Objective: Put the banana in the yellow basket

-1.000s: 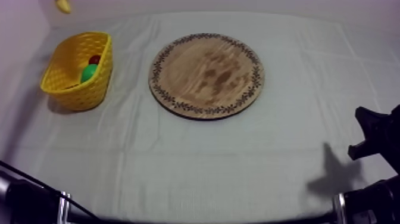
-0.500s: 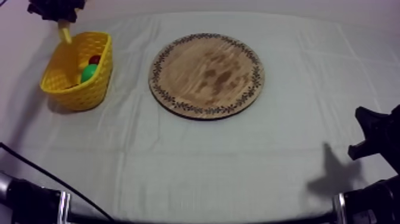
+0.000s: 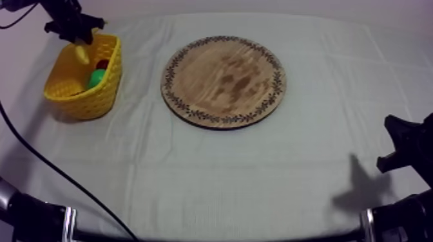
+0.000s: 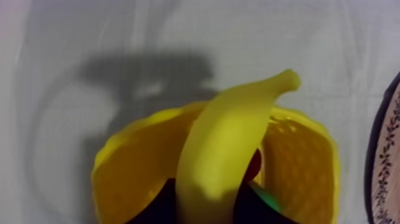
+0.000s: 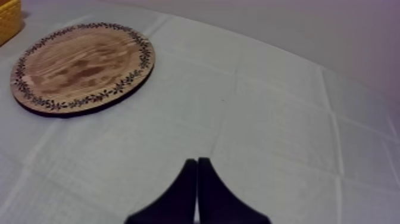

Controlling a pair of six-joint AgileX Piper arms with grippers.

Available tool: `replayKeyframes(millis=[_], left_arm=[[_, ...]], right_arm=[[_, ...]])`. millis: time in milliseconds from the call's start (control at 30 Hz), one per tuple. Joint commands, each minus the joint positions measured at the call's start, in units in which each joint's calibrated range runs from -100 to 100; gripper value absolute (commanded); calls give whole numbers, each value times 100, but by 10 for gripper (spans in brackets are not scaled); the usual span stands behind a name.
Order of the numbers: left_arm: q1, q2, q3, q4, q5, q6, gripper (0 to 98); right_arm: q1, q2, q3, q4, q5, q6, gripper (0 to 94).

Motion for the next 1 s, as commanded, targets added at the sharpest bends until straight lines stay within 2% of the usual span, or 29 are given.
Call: replayKeyframes(millis=[0, 433, 967], left_arm=[[-8, 67, 71, -7, 50, -12, 247], [8, 150, 329, 4, 262, -42, 231], [19, -118, 175, -17, 848, 32, 213]], right_arm=[[0, 0, -3, 0, 9, -2, 3], [0, 0, -3, 0, 9, -2, 3], [0, 0, -3, 0, 9, -2, 3]])
